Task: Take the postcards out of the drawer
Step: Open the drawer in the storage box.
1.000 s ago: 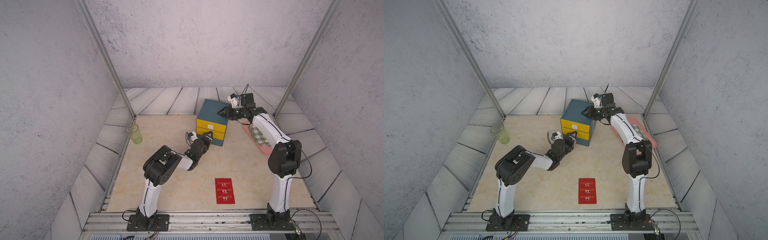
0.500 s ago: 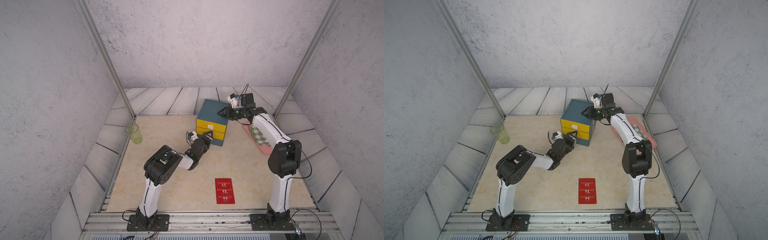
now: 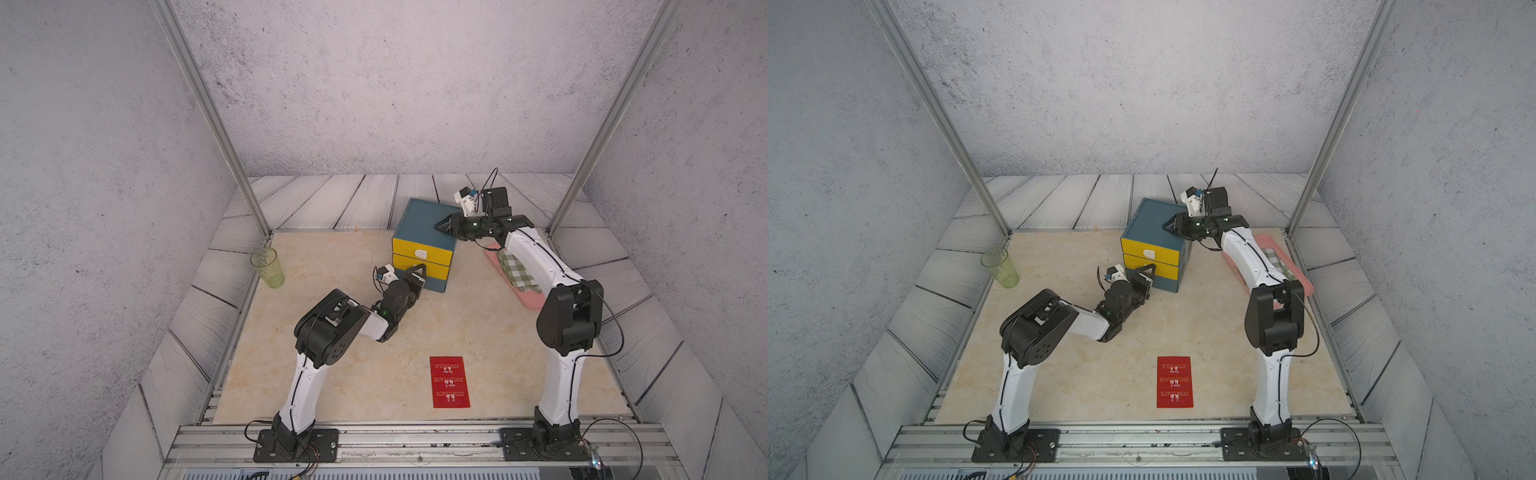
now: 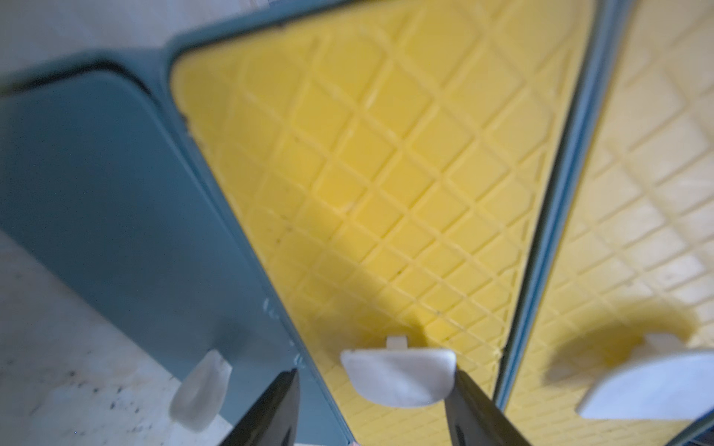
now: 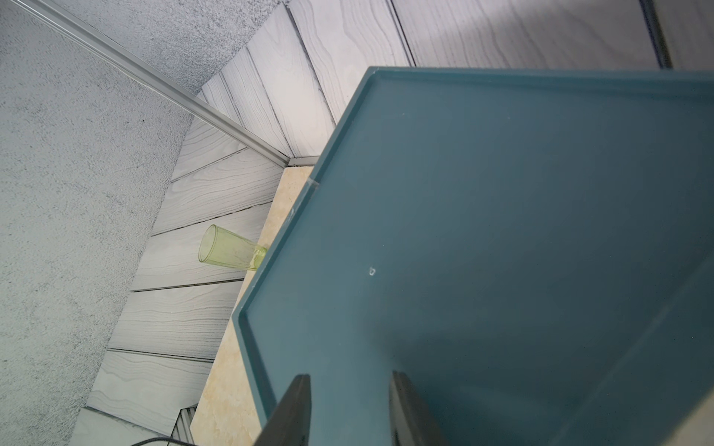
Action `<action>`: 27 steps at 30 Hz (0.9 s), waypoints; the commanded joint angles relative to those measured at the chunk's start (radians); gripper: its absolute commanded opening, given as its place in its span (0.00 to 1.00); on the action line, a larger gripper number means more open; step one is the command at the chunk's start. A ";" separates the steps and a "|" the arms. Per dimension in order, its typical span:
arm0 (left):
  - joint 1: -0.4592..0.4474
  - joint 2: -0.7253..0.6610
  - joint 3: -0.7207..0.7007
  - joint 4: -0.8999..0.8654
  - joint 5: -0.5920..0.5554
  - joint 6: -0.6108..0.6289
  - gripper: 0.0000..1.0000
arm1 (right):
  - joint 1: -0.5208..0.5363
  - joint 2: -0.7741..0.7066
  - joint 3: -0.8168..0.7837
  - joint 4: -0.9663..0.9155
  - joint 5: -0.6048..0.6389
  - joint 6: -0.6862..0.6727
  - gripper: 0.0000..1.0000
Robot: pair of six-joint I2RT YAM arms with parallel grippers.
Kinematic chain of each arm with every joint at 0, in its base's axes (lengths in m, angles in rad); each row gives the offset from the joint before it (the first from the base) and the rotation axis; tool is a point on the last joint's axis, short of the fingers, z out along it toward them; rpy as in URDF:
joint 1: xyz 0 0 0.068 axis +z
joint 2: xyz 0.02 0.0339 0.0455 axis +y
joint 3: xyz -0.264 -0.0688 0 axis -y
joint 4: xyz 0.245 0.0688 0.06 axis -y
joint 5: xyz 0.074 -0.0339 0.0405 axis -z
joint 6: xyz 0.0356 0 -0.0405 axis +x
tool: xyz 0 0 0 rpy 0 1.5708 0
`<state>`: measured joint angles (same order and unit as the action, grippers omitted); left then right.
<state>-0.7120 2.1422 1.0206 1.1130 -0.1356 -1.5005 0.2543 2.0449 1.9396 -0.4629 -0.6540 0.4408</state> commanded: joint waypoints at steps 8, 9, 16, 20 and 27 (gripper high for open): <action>-0.006 0.042 0.025 0.076 -0.007 0.018 0.59 | 0.002 0.012 -0.042 -0.087 0.020 -0.020 0.37; -0.006 0.044 0.024 0.081 -0.006 0.018 0.58 | 0.001 0.012 -0.044 -0.087 0.021 -0.020 0.37; -0.006 0.048 0.026 0.097 0.001 0.018 0.53 | 0.002 0.011 -0.051 -0.084 0.020 -0.019 0.37; -0.006 0.056 0.029 0.104 0.002 0.013 0.48 | 0.001 0.010 -0.053 -0.085 0.022 -0.019 0.37; -0.006 0.061 0.026 0.106 0.001 0.006 0.40 | 0.002 0.009 -0.059 -0.085 0.022 -0.020 0.37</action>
<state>-0.7147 2.1796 1.0279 1.2171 -0.1349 -1.5032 0.2543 2.0445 1.9285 -0.4438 -0.6571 0.4347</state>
